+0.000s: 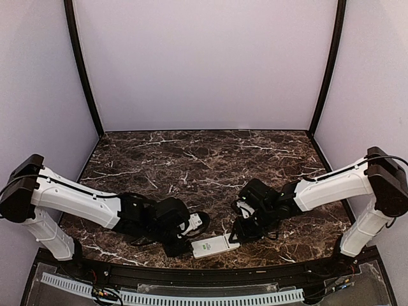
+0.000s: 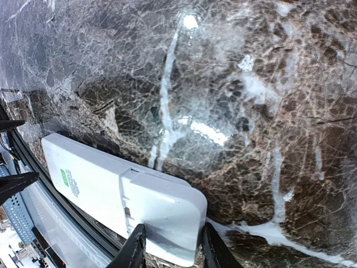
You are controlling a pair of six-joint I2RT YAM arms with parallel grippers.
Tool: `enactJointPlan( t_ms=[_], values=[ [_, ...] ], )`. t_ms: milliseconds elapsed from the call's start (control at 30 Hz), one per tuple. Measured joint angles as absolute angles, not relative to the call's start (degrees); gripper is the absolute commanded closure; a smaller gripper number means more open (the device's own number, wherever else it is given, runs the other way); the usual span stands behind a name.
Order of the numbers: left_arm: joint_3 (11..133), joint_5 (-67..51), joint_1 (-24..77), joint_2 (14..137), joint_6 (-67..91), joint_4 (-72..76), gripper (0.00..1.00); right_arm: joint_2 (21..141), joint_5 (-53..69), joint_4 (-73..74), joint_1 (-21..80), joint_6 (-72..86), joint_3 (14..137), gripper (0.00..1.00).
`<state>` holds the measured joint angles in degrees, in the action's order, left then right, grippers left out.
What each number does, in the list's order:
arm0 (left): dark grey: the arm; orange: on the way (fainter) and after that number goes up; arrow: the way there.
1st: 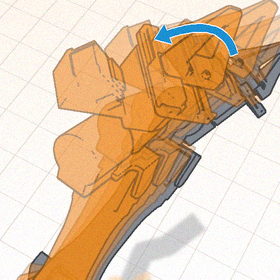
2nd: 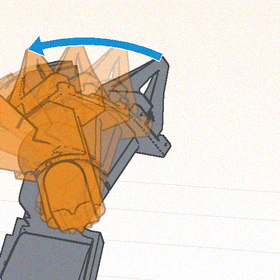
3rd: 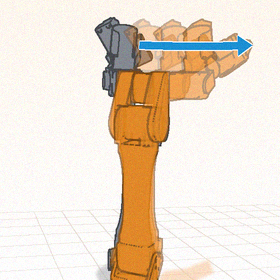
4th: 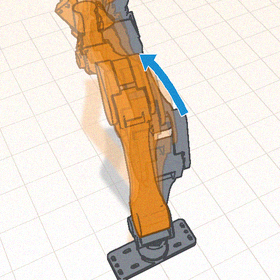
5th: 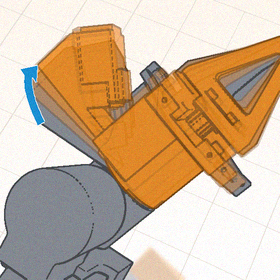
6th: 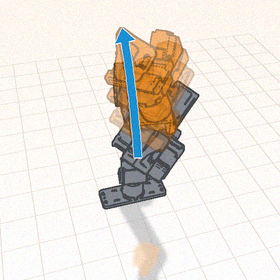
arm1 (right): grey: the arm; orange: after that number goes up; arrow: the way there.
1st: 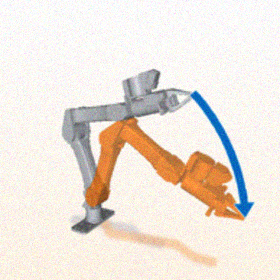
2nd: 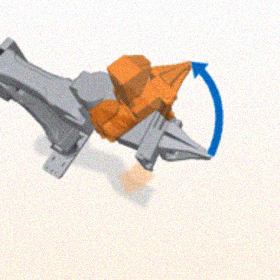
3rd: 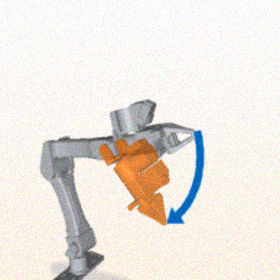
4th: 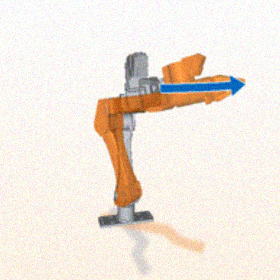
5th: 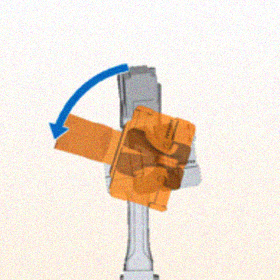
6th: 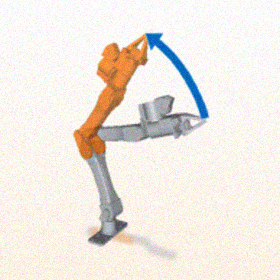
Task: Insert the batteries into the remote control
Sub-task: Load the battery cover onto the remote control without the battery cover.
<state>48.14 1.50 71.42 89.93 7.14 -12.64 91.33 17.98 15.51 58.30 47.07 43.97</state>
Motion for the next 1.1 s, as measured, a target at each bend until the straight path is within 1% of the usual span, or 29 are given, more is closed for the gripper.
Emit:
enactJointPlan(
  t_ms=[200, 567, 767, 833, 867, 900, 1000, 1100],
  values=[
    [45.2, 3.8, 71.4, 89.1, 11.7, -13.4, 0.58, 91.5, 17.5, 16.3, 58.5, 47.1, 44.5, 0.67],
    [44.6, 3.9, 71.4, 89.1, 14.0, -13.3, 0.60, 91.5, 16.1, 19.4, 58.8, 46.7, 46.1, 0.58],
    [44.5, 3.9, 71.4, 89.1, 14.3, -13.2, 0.60, 91.3, 14.9, 22.6, 58.8, 45.8, 47.7, 0.58],
    [44.4, 3.9, 71.4, 89.1, 14.4, -13.2, 0.60, 90.5, 14.3, 23.9, 58.8, 45.6, 48.0, 0.61],
    [44.4, 3.9, 71.4, 89.1, 14.5, -13.2, 0.61, 89.6, 13.7, 24.7, 58.8, 45.7, 48.1, 0.64],
    [44.3, 3.8, 71.4, 89.1, 14.6, -13.0, 0.61, 88.5, 13.0, 25.6, 58.8, 45.7, 48.1, 0.68],
    [43.7, 3.8, 71.4, 89.1, 15.1, -12.5, 0.62, 85.3, 11.2, 27.6, 58.8, 46.5, 48.2, 0.85],
    [43.4, 3.7, 71.4, 89.1, 15.5, -12.3, 0.64, 85.1, 10.0, 28.5, 58.8, 47.3, 48.2, 0.95]
  ],
)
